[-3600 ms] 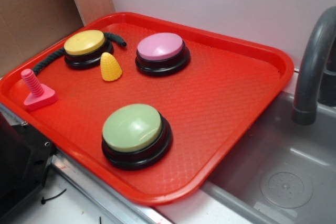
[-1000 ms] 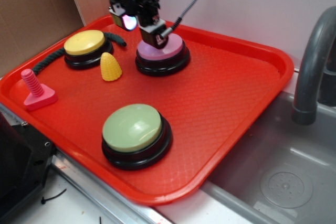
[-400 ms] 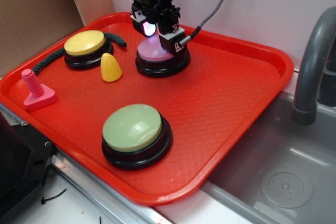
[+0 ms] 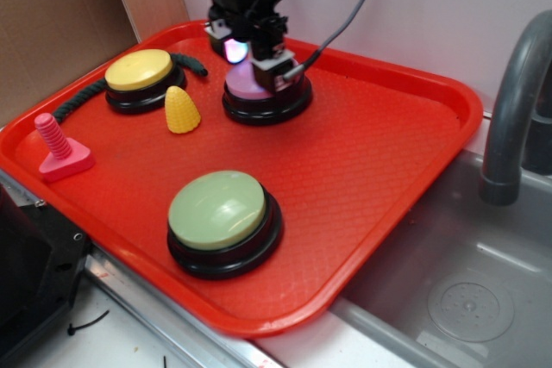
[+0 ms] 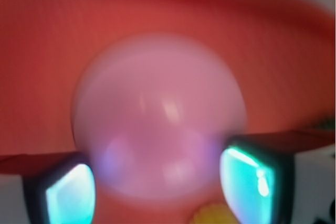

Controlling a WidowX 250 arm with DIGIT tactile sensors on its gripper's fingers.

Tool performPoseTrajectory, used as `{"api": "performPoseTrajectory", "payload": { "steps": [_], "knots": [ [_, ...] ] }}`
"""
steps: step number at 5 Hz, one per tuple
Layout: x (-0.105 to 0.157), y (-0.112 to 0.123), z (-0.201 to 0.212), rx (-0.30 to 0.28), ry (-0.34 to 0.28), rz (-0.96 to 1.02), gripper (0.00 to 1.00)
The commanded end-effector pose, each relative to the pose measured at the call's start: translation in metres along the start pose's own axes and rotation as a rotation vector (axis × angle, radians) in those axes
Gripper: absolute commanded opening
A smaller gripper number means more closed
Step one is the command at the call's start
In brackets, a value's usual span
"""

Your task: Push the pink button.

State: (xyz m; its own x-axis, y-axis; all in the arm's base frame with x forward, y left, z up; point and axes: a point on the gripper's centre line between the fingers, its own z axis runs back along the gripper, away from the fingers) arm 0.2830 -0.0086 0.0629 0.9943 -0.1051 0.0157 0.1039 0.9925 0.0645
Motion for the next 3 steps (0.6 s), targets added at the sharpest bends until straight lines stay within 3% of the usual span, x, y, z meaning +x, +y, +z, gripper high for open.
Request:
{"api": "performPoseTrajectory", "payload": {
  "steps": [1,3],
  "knots": [
    [0.000,0.001,0.054,0.007,-0.082,0.043,1.00],
    [-0.010,-0.002,0.074,0.025,-0.083,0.049,1.00]
  ]
}}
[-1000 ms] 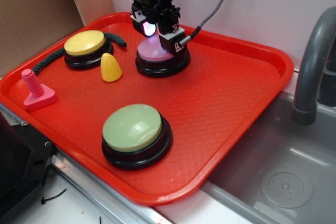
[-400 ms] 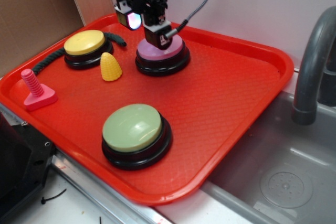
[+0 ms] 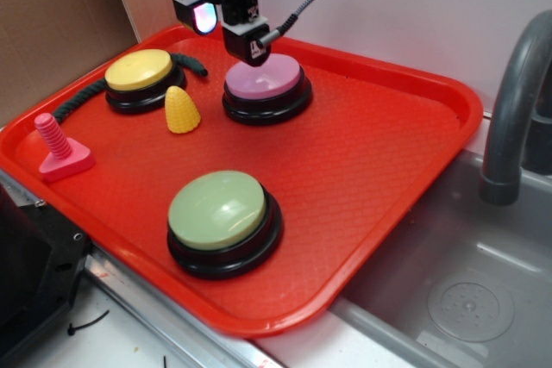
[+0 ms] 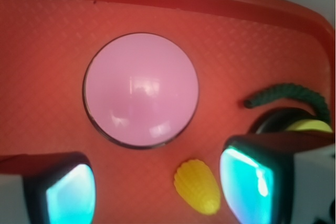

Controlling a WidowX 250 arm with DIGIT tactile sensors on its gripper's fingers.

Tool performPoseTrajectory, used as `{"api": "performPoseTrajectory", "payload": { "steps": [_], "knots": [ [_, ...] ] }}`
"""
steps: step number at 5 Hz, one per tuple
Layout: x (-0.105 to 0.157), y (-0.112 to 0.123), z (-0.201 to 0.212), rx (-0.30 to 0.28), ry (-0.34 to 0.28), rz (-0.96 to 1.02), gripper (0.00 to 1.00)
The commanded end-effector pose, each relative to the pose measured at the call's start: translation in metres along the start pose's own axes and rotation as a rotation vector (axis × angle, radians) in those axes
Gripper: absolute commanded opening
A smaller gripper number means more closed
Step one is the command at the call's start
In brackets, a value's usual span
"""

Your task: Push the pink button.

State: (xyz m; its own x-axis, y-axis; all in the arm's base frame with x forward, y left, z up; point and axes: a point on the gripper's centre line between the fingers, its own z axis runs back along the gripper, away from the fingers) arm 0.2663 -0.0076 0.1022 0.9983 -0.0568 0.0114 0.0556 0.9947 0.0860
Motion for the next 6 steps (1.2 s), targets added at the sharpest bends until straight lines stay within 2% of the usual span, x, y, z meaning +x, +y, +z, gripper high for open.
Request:
{"api": "performPoseTrajectory", "payload": {
  "steps": [1,4,6],
  "knots": [
    [0.004,-0.001,0.041,-0.016,-0.073,0.023,1.00],
    [-0.010,-0.002,0.060,-0.013,-0.059,0.059,1.00],
    [-0.024,-0.009,0.081,0.018,-0.110,0.068,1.00]
  ]
}}
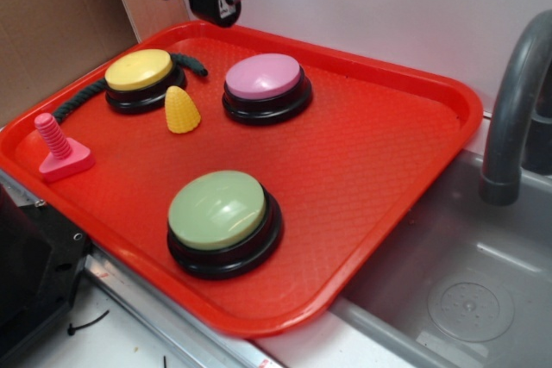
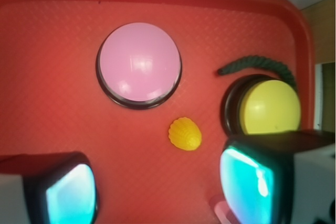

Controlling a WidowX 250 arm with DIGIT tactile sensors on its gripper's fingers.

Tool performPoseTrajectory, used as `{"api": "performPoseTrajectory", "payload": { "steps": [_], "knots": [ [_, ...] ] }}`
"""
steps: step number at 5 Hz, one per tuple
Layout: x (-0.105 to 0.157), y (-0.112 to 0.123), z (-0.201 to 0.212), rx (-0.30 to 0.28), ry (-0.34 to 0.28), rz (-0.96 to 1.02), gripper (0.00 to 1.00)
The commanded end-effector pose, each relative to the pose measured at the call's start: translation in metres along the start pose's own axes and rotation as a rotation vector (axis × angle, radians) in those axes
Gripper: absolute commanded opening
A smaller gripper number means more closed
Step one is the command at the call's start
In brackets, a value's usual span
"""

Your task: Push the pink button.

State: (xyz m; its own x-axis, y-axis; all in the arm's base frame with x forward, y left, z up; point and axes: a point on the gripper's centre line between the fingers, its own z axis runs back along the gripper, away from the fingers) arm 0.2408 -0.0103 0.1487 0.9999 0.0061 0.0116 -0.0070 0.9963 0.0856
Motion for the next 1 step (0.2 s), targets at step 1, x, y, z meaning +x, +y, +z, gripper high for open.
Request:
{"api": "performPoseTrajectory", "payload": {
  "steps": [1],
  "knots": [
    [-0.0091,-0.0154,0.0503,0.057,-0.171,-0.019,1.00]
  ]
}}
